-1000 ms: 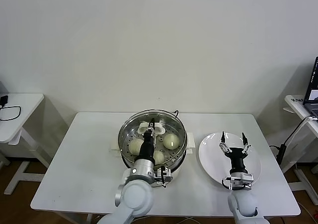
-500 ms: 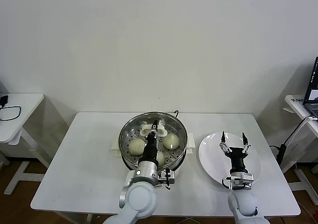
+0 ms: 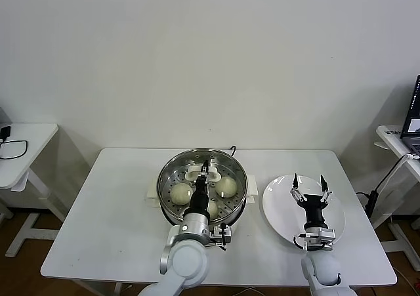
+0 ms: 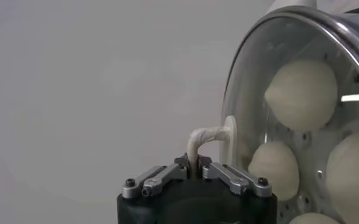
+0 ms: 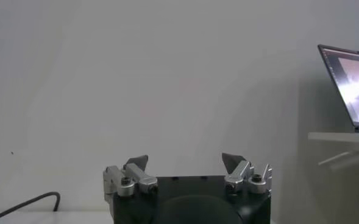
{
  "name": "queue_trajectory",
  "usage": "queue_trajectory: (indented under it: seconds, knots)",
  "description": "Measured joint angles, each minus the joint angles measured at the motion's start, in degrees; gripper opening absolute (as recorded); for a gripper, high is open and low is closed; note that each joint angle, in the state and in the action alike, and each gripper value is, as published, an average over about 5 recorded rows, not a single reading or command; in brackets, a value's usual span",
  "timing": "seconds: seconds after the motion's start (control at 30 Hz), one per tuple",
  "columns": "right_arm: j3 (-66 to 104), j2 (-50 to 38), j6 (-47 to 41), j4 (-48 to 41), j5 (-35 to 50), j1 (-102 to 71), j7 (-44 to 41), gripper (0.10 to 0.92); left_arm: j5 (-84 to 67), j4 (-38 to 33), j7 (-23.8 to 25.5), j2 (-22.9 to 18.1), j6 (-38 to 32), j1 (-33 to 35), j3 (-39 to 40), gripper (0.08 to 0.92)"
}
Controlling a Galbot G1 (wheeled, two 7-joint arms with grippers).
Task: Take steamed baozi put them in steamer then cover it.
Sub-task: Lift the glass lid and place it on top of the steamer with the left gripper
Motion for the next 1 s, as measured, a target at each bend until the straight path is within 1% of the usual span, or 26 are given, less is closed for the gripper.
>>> queue_trajectory:
  seconds: [0.43,0.53,0.67,1.0]
  knots:
    - [0.11,-0.19,0.02,0.2,0.14,-0.03,0.07,0.823,1.15,0.36,0.44,-0.35,-0.84,0.28,-0.71,0.188]
    - [0.12,-0.21,0.02,0.19,0.17,-0.03,0.07,0.823,1.28,0.3,0.57,-0.38,-0.92,0.39,-0.74,0.207]
    - [0.12,-0.23,0.03,0.21,0.22,-0.03,0.08,0.823,1.37,0.21,0.59,-0.51,-1.02,0.51,-0.74,0.301]
    - [0.01,-0.42,0.03,0.3,0.28,-0.04,0.08,0.823,1.28,-1.72,0.61,-0.02,-1.07,1.61,-1.13,0.593]
